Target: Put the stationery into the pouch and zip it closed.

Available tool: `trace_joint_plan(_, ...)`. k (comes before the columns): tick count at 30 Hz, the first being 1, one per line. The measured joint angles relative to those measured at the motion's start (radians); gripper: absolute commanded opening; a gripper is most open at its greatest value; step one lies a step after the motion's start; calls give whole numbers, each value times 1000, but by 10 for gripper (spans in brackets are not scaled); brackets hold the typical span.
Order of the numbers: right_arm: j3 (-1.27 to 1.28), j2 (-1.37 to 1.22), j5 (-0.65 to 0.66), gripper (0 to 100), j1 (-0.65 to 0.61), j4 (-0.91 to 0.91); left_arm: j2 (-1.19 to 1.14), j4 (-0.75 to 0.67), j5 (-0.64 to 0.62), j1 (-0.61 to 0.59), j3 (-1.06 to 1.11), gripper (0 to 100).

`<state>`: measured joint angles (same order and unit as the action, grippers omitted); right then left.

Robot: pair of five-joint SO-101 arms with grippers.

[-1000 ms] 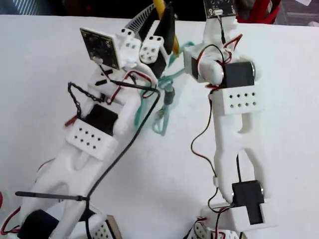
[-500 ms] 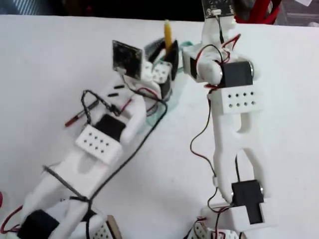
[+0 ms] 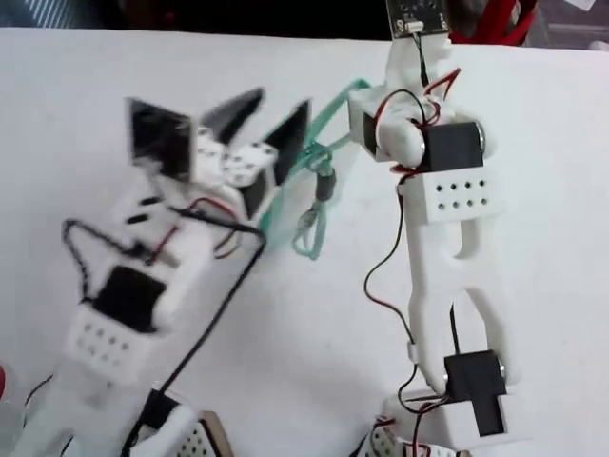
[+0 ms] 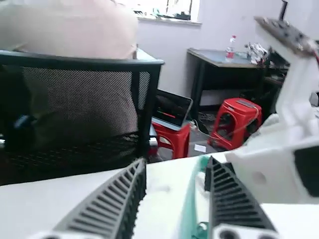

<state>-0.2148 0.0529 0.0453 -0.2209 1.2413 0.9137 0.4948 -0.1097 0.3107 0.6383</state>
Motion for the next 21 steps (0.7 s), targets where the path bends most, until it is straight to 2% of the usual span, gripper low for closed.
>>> trace_joint_plan(5,2,0,0,18,0,-3,137,186,14,-213,-9,199)
trace_joint_plan(10,2,0,0,18,0,-3,52,368,181,-382,12,199)
trace_joint_plan(16,2,0,0,18,0,-3,-239,445,519,-430,23,199)
trace_joint_plan(21,20,0,0,18,0,-3,-526,430,609,-428,-57,199)
